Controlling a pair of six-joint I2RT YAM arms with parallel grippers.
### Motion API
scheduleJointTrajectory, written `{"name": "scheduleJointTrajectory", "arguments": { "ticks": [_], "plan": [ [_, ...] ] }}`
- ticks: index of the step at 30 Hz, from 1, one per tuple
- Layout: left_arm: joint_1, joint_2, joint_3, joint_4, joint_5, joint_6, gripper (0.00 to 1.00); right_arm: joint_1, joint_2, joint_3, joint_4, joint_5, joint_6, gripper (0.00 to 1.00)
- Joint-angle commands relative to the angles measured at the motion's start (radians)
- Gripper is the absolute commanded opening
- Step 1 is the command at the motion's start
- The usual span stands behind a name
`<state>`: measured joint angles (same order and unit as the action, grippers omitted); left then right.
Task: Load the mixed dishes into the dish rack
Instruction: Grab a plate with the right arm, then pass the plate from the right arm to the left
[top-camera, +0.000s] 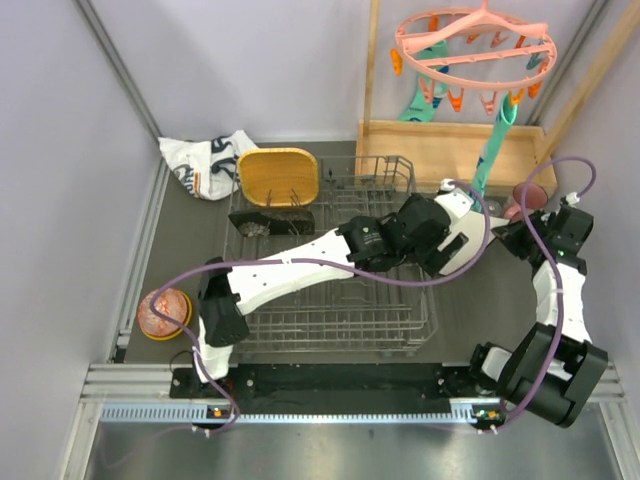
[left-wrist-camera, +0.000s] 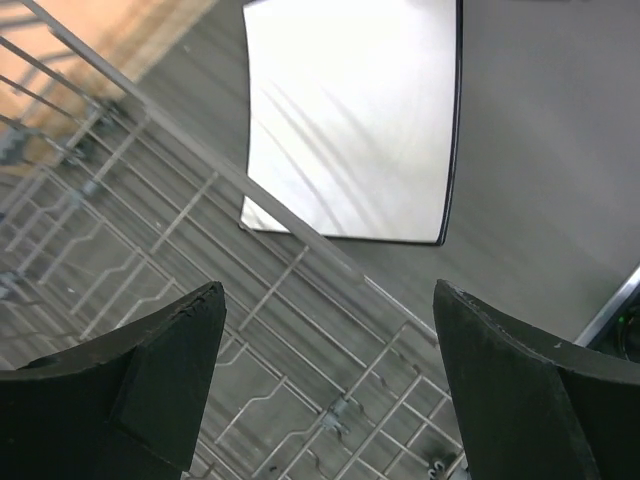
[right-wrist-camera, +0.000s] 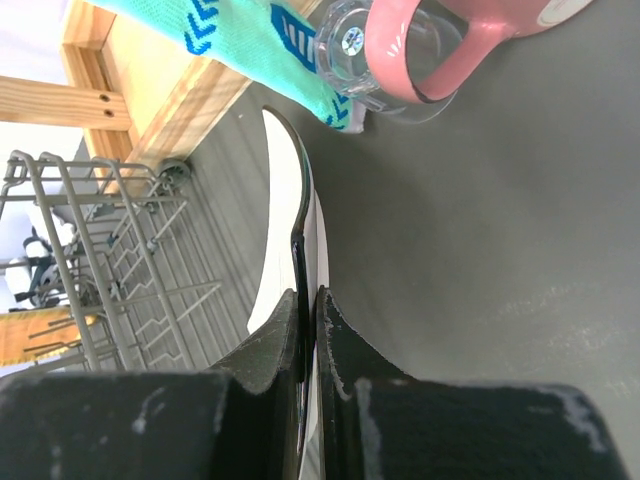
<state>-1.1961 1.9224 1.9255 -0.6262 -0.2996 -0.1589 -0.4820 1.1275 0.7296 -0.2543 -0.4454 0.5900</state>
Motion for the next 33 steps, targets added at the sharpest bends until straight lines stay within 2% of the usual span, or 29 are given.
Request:
{"name": "scheduleJointTrajectory", "arguments": {
  "ticks": [1, 5, 10, 18, 33],
  "plan": [
    [-0.017, -0.013, 0.136, -0.027, -0.127, 0.016, 0.9, -0.01, -0.017, 0.062, 0.133, -0.111, 0.062, 0.0],
    [-0.019, -0.054, 0.158, -0.078, -0.194, 0.007, 0.9, -0.013, -0.012, 0.062, 0.135, -0.111, 0.062, 0.0],
    [-0.017, -0.077, 0.145, -0.023, -0.133, 0.057, 0.9, -0.013, 0.002, 0.057, 0.15, -0.122, 0.07, 0.0],
    [-0.036, 0.004, 0.17, 0.065, -0.064, 0.199, 0.91, -0.03, 0.041, 0.105, 0.151, -0.189, 0.097, 0.0],
    [-0.065, 0.144, 0.164, 0.178, 0.007, 0.269, 0.92, -0.056, 0.123, 0.182, 0.151, -0.322, 0.12, 0.0]
  ]
}}
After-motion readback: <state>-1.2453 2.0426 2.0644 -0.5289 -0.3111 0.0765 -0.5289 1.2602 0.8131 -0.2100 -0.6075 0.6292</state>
